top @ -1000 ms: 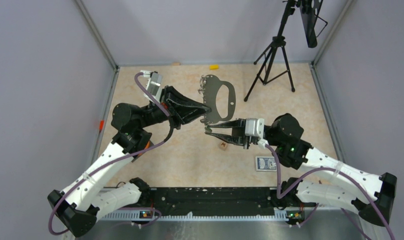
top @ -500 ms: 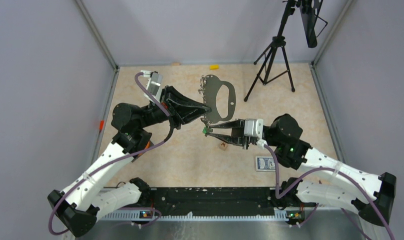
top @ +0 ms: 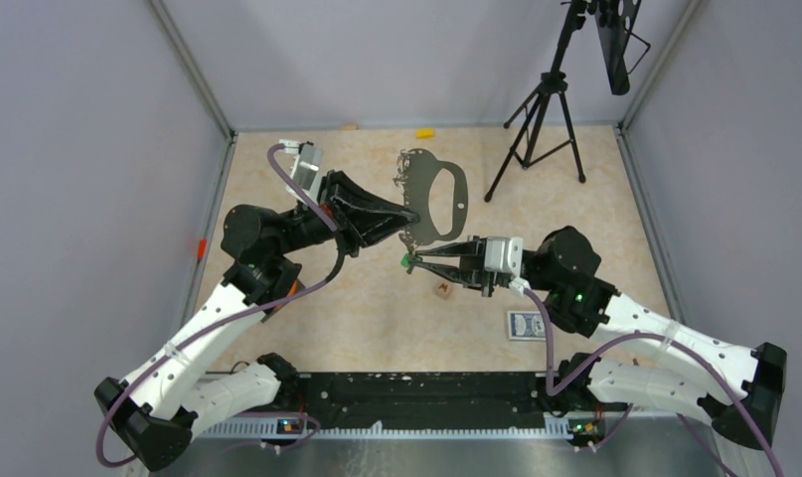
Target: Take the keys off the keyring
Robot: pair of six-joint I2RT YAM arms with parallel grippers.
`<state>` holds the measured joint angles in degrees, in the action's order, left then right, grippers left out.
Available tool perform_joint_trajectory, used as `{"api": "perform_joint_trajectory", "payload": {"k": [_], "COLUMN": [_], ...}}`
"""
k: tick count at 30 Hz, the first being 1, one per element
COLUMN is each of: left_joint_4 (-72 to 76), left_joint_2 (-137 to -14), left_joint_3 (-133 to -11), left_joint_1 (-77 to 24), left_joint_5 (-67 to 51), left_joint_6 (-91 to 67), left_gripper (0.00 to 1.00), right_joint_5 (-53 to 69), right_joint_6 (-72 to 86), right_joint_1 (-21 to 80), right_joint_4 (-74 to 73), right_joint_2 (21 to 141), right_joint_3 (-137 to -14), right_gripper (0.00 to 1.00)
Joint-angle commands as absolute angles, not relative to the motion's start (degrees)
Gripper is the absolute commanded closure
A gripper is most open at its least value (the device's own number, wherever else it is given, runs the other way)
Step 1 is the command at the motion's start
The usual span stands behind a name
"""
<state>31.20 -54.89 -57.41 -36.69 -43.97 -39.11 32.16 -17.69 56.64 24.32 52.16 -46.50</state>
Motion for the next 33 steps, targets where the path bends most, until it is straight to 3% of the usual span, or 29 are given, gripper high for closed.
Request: {"api": "perform_joint_trajectory", "payload": {"k": [1, 9, 33], "left_joint_4": [34.9, 33.7, 27.4], "left_joint_2": [-53.8, -53.9, -55.3], "left_joint_3": [-57.6, -58.0, -61.6], "left_joint_1": [-36.7, -36.7, -36.7], "left_joint_5": [-42.8, -42.2, -38.9], "left_joint_6": [-39.9, -39.4, -38.5], "left_gripper": [1.00, 1.00, 1.00], "right_joint_5": [32.2, 32.0, 33.0], "right_joint_6": [-17.8, -19.6, -38.1], "right_joint_1": [57.3, 57.3, 57.3], "right_joint_4": [24.0, 20.1, 0.2], "right_joint_2": [52.2, 52.2, 49.7], "right_joint_3": [-45.3, -46.6, -53.7], "right_gripper": [0.86, 1.00, 1.00]}}
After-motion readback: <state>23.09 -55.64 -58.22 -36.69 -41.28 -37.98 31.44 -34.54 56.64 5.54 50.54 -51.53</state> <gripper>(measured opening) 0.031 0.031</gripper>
